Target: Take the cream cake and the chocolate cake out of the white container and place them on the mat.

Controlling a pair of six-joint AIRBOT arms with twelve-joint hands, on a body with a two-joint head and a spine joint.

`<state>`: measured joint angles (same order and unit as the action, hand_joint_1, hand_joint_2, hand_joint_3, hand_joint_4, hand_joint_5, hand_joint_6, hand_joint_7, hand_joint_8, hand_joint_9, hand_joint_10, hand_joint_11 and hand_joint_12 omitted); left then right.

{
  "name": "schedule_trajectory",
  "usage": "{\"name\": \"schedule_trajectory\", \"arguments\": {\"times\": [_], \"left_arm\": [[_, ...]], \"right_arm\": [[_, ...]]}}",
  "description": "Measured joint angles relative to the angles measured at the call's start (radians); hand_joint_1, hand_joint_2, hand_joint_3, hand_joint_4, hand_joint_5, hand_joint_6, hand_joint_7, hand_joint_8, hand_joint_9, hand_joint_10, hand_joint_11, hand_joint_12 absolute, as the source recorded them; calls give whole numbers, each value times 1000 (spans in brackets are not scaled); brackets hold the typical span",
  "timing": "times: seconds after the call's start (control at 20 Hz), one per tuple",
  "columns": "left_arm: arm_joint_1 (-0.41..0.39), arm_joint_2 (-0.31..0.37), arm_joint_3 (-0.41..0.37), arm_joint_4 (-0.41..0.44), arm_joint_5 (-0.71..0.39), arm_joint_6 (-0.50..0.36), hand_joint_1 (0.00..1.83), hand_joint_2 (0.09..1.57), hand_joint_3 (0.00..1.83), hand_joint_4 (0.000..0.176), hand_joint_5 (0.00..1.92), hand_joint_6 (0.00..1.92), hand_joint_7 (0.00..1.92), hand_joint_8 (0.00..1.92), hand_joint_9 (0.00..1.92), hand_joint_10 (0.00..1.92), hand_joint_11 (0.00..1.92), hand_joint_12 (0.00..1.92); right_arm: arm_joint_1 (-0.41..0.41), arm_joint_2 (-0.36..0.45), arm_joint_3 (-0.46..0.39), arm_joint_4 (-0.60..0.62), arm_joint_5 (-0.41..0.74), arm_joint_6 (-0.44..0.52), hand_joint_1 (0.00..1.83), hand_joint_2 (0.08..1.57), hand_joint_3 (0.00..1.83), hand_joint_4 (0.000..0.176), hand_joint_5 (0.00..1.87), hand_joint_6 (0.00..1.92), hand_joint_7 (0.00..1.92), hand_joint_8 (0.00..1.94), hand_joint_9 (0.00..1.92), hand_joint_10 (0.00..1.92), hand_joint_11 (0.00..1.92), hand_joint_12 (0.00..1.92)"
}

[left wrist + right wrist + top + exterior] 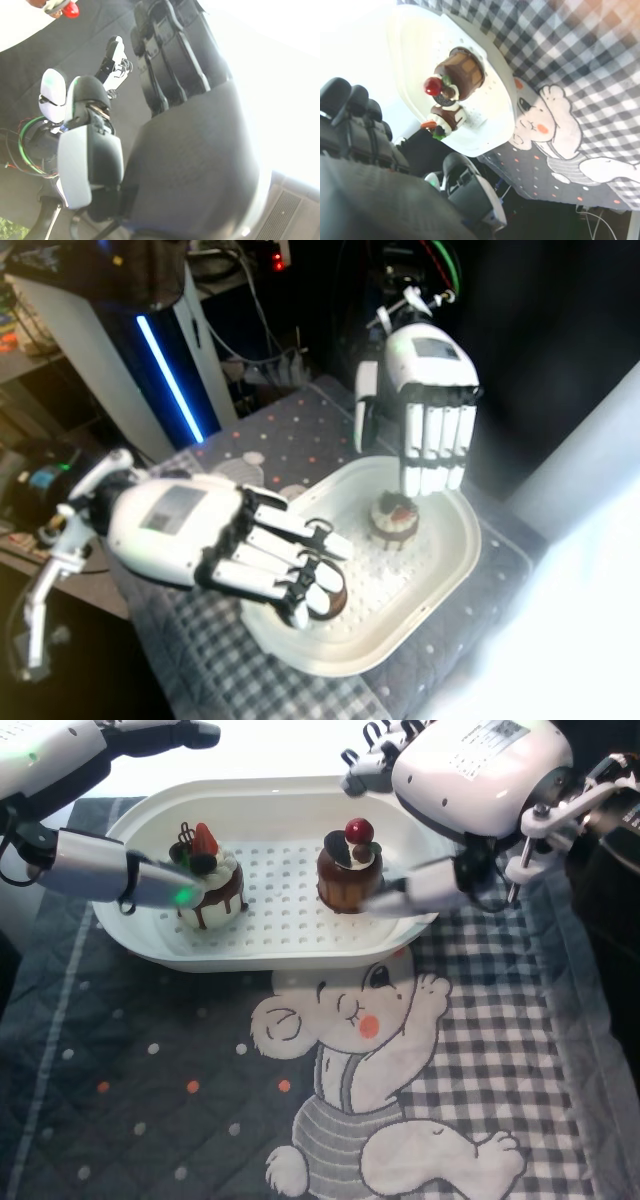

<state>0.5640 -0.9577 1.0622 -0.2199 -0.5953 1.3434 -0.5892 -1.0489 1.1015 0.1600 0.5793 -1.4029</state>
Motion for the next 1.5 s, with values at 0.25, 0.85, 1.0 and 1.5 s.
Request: {"name": "schedule_trajectory", "arguments": {"times": [0.25, 0.85, 1.0, 1.5], "left_arm": [[-12, -24, 29, -8, 24, 0, 724, 867, 9, 31, 341, 15, 206, 28, 219, 64, 0, 1127], [-14, -92, 122, -75, 130, 0, 752, 860, 0, 0, 362, 1, 341, 2, 363, 49, 0, 1257], [-13, -118, 150, -78, 150, 0, 779, 857, 0, 0, 354, 0, 336, 0, 376, 48, 0, 1275], [-11, -178, 209, -98, 220, 0, 885, 860, 3, 0, 401, 12, 367, 13, 391, 34, 0, 1225]], "right_arm": [[0, -20, 21, 13, 5, 3, 971, 855, 3, 0, 656, 29, 634, 21, 595, 147, 74, 1392], [51, -133, 116, 93, -39, 2, 836, 884, 3, 0, 569, 0, 583, 1, 591, 110, 140, 1304], [55, -163, 132, 98, -38, 2, 869, 888, 3, 0, 565, 0, 605, 10, 625, 122, 176, 1322], [55, -212, 200, 135, -139, 2, 887, 883, 0, 0, 588, 12, 578, 4, 587, 90, 141, 1281]]}}
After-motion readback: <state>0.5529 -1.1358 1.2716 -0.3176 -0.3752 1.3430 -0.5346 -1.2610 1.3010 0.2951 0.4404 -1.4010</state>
